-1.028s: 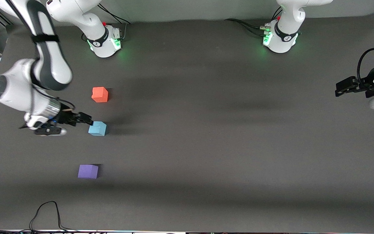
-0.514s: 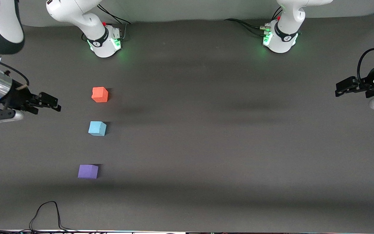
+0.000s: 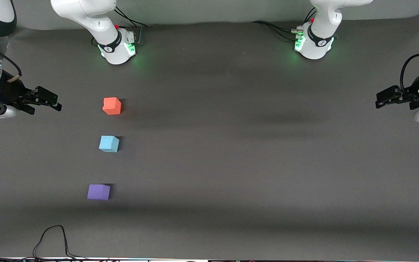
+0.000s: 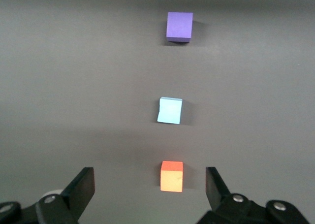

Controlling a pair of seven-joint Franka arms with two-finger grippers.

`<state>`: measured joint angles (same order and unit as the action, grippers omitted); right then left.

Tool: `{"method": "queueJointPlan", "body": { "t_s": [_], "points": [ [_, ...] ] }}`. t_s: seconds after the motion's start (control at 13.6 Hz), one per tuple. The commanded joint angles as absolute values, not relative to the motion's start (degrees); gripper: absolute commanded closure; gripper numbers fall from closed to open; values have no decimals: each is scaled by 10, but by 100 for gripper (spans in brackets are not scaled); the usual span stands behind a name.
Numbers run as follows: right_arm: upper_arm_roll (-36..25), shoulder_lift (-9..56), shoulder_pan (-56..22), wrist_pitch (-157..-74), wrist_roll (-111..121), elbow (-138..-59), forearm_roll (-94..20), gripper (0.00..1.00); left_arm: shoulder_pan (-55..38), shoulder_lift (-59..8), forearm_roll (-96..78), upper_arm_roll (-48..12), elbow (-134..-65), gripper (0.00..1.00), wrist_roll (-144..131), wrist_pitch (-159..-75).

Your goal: Place blue block between orange and purple blocks

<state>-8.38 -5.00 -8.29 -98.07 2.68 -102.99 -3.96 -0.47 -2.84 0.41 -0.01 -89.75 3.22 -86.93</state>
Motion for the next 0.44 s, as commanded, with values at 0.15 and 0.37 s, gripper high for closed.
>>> {"method": "queueJointPlan", "body": {
  "t_s": [0.15,0.37],
  "points": [
    [-76,-57,-78,-980,8,-1036,-14,0,-9,-13,8,3,-912,0,31,-876],
    [-75,-50,-82,-983,3,-1035,-13,0,-9,-13,8,3,-911,0,31,-877]
  ]
}}
